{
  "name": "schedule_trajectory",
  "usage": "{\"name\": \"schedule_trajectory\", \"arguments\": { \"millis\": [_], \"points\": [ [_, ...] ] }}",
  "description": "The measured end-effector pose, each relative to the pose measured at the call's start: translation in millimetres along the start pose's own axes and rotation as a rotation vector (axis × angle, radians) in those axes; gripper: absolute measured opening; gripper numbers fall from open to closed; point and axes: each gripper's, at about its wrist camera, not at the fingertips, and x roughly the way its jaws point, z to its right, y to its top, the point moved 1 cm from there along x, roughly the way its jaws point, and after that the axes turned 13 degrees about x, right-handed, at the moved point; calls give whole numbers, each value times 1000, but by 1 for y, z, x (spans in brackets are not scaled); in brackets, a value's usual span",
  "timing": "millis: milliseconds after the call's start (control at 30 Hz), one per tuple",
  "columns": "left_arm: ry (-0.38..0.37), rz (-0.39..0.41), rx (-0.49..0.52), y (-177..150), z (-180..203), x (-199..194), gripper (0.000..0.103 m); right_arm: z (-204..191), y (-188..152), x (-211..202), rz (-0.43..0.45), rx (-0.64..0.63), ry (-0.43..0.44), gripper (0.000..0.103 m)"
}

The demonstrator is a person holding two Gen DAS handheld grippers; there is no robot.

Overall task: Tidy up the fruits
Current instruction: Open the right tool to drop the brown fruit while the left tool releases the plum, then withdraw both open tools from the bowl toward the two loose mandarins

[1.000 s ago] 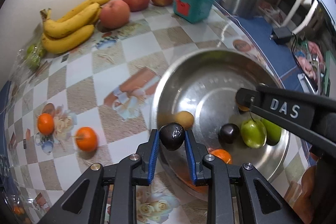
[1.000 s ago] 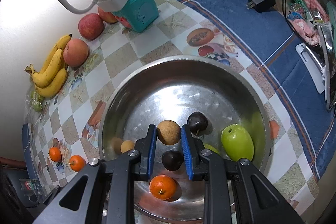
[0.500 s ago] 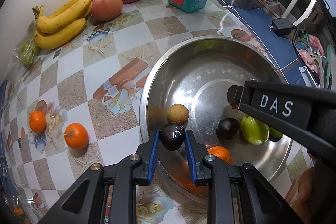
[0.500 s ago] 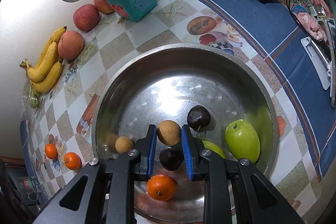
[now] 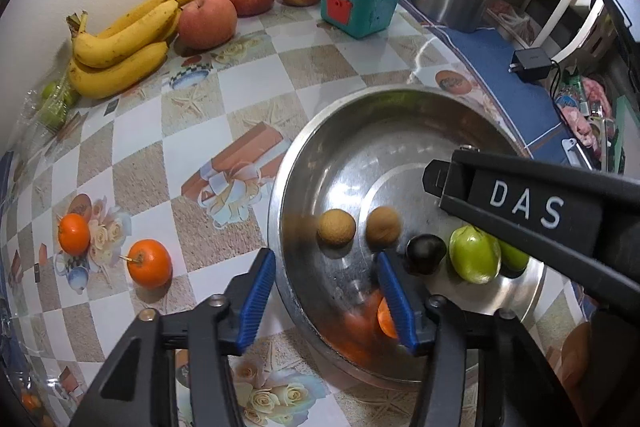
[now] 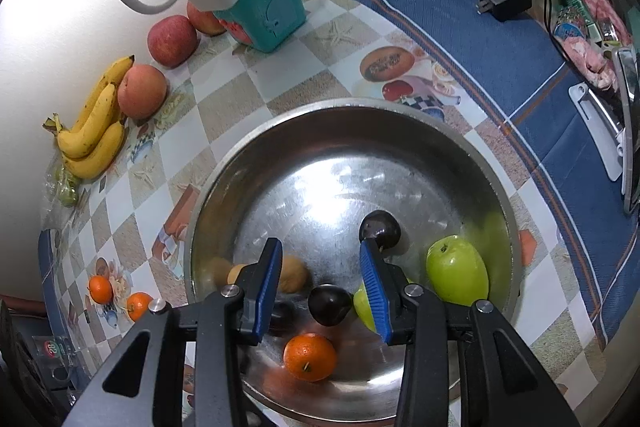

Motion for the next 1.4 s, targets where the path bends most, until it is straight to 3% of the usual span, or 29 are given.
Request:
{"name": "schedule_trajectory", "arguments": {
  "millis": [267,633,800,1100,1233,1400],
  "points": [
    [36,3,-76,-2,-22,-3,71,3,4,-6,18,8,-7,52],
    [119,44,-403,-29,-104,-23,84,-10,-6,0,-2,-43,-39,65],
    [133,65,-521,-44,-132,-33,89,-23,-15,-1,-10,-91,-33,66],
    [183,59,-596,-56,-152,-37,102,-46,-34,-3,-6,-168,-31,69],
    [204,55,-608,-59,-156,-38,103,-51,-39,-2,-5,-186,-29,84],
    [228,47,-610,-62,-158,-38,103,-54,-41,-6,2,-184,7,84]
  ]
}}
